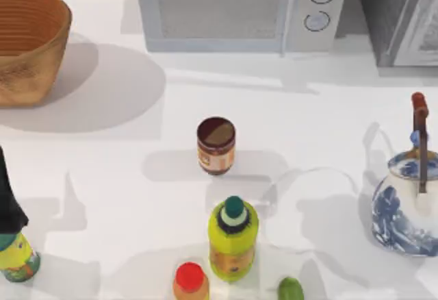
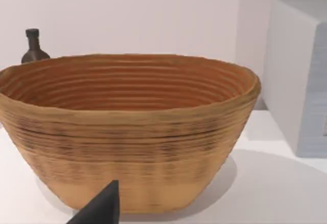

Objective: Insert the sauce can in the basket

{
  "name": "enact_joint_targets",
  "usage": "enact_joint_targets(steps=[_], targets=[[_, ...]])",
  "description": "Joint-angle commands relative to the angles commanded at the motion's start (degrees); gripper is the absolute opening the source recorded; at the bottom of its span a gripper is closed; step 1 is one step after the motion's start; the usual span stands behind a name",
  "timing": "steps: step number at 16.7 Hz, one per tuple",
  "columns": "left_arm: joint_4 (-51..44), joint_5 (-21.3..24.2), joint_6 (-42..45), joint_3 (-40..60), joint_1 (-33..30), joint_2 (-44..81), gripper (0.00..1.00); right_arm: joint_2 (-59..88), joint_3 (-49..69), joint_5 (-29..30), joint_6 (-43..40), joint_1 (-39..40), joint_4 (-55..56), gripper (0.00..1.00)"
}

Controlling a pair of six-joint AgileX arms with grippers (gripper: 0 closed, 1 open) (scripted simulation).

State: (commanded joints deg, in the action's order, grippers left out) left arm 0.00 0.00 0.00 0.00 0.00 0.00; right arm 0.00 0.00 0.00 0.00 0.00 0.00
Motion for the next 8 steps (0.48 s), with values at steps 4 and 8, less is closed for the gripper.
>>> enact_joint_targets(steps=[4,8], targets=[[1.0,0.8,0.0,0.8,-0.2,1.6,1.0,0.0,0.0,0.0,0.0,0.0,0.0,1.0],[7.1,5.8,0.2,5.8,-1.3,11.5,1.0,0.0,0.0,0.0,0.0,0.0,0.0,1.0]])
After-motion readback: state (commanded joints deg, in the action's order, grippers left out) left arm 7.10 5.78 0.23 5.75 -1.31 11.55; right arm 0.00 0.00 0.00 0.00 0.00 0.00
